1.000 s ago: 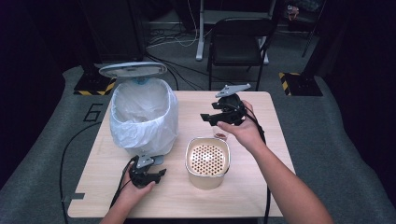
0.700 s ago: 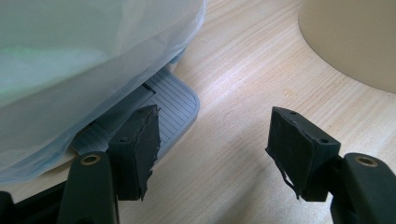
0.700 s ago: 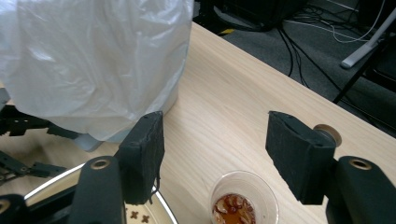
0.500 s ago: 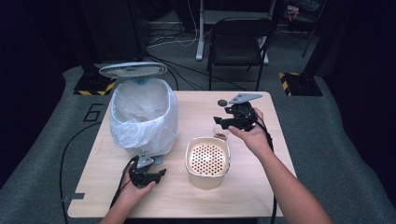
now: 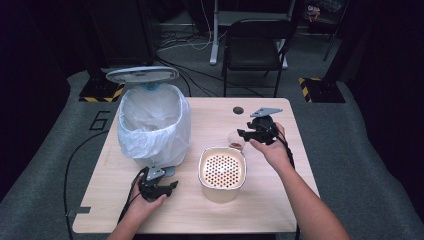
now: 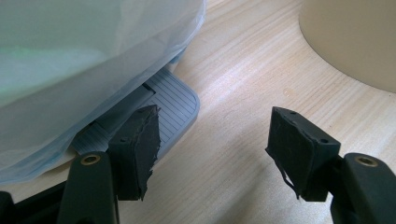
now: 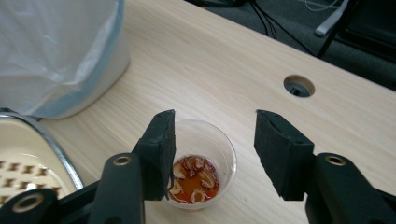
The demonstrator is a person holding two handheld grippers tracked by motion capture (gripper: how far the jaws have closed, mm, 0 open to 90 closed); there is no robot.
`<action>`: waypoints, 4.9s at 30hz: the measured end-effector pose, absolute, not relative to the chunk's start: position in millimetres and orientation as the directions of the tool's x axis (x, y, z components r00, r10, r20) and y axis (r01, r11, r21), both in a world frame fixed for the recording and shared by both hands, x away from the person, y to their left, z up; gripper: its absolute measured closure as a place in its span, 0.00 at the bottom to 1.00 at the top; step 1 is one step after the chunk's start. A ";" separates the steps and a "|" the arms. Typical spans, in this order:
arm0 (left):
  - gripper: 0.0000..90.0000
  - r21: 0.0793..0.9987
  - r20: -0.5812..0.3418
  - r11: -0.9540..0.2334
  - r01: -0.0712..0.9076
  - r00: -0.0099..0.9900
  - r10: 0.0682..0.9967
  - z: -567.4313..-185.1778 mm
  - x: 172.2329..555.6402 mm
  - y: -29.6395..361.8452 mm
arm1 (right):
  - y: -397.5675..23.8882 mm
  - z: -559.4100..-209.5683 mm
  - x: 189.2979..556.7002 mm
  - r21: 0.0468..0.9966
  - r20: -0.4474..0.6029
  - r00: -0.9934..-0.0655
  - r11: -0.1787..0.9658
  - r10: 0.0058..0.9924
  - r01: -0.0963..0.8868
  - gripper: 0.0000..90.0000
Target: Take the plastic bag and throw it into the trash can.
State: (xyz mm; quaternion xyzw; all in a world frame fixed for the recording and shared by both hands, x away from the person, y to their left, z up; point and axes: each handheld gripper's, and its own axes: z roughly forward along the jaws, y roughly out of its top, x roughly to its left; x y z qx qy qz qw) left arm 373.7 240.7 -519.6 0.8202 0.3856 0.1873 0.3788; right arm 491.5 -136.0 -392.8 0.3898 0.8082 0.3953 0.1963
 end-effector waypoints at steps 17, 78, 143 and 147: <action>0.38 0.772 0.012 -0.411 0.485 0.635 0.773 -520.3 373.7 240.9 | -141.8 -428.4 503.6 0.772 0.000 -0.568 0.362 0.823 0.523 0.69; 0.38 0.768 0.017 -0.417 0.485 0.636 0.772 -520.4 373.1 240.6 | -195.4 -434.0 490.1 0.686 0.109 -0.497 0.297 0.861 0.664 0.95; 0.38 0.768 0.055 -0.445 0.460 0.646 0.762 -520.0 374.0 241.6 | -195.8 -460.0 451.4 0.768 0.081 -0.568 0.312 0.819 0.560 0.15; 0.38 0.765 0.053 -0.447 0.463 0.647 0.760 -519.6 374.1 241.9 | -192.3 -466.8 458.5 0.760 0.080 -0.555 0.309 0.828 0.571 0.15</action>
